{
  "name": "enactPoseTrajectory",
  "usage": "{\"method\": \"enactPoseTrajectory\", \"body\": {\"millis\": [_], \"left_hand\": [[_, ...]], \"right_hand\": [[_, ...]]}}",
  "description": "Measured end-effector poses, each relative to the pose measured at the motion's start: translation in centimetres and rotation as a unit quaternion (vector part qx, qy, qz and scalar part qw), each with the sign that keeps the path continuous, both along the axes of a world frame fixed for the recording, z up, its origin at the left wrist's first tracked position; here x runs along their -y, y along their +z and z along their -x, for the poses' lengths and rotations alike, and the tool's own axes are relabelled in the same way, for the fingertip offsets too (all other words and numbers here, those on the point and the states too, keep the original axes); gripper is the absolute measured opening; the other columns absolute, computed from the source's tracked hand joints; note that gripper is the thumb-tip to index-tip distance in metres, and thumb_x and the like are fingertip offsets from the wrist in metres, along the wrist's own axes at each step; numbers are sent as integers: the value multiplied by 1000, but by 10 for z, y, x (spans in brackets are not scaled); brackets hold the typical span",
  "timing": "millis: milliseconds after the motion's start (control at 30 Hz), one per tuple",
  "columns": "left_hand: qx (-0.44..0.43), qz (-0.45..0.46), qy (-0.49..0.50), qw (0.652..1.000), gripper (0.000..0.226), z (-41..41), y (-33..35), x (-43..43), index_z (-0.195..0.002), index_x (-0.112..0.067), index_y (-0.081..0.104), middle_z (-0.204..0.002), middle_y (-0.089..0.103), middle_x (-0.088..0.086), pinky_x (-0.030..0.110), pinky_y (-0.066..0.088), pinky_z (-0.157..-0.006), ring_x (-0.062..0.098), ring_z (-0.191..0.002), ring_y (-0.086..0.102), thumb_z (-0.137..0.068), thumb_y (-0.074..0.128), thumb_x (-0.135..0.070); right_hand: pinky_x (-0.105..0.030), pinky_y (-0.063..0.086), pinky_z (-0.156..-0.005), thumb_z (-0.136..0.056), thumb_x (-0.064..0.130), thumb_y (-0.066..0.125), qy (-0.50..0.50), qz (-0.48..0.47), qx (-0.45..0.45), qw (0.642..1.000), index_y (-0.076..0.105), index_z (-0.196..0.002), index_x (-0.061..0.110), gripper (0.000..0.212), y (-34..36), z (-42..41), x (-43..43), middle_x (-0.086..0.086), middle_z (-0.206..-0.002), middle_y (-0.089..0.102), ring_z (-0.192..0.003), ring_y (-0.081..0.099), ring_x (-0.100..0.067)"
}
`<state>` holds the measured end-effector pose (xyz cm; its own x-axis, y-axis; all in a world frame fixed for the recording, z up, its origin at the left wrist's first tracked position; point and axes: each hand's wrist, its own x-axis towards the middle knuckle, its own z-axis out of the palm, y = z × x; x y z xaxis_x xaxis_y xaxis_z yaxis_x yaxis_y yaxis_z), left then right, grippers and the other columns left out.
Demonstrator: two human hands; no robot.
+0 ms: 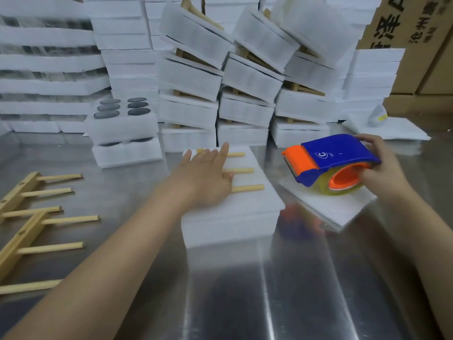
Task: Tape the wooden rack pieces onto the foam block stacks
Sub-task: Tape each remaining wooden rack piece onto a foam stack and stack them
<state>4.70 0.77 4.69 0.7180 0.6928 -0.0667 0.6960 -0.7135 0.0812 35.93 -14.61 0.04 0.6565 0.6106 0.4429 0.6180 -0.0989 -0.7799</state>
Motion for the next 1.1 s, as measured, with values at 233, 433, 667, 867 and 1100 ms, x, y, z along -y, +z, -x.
{"method": "enactPoseTrajectory", "body": {"millis": [233, 433, 667, 867, 1100], "left_hand": [[52, -12, 7, 999, 40, -81, 34, 23, -131, -8, 48, -140, 47, 13, 43, 10, -119, 29, -133, 39, -95, 36, -19], [41, -41, -2, 998, 40, -111, -11, 18, -128, -9, 54, -137, 52, 10, 37, 10, -119, 24, -132, 38, -97, 32, -22], [45, -53, 11, 998, 38, -113, -13, 17, -120, -11, 60, -131, 56, 8, 34, 26, -106, 25, -124, 44, -96, 31, -17], [67, -50, 20, 996, 41, -113, -15, 14, -126, -11, 56, -136, 53, 8, 33, 21, -109, 23, -128, 40, -102, 24, -22], [122, -34, -44, 991, 32, -110, -17, 12, -92, -21, 51, -109, 62, 5, 41, 20, -110, 23, -114, 48, -104, 22, -28]], "right_hand": [[-21, 48, -65, -81, -10, 63, 11, 3, 2, 1000, 48, -122, 37, 64, -2, 0, 2, 17, -94, 63, -84, 65, 5], [-16, 47, -63, -82, -9, 63, 25, 16, 13, 999, 47, -121, 37, 63, 0, 0, 6, 15, -93, 62, -79, 63, 11], [-18, 47, -69, -77, -17, 56, 18, 17, 41, 999, 48, -130, 27, 69, 5, -2, 9, 11, -97, 63, -84, 62, 4], [-29, 53, -81, -74, -23, 53, -14, -11, 32, 999, 48, -132, 31, 80, 4, -4, 13, 9, -108, 61, -94, 61, 1], [-40, 54, -82, -74, -18, 50, -36, 17, 36, 999, 45, -130, 45, 85, 4, -1, 13, 16, -105, 61, -98, 61, -11]]}}
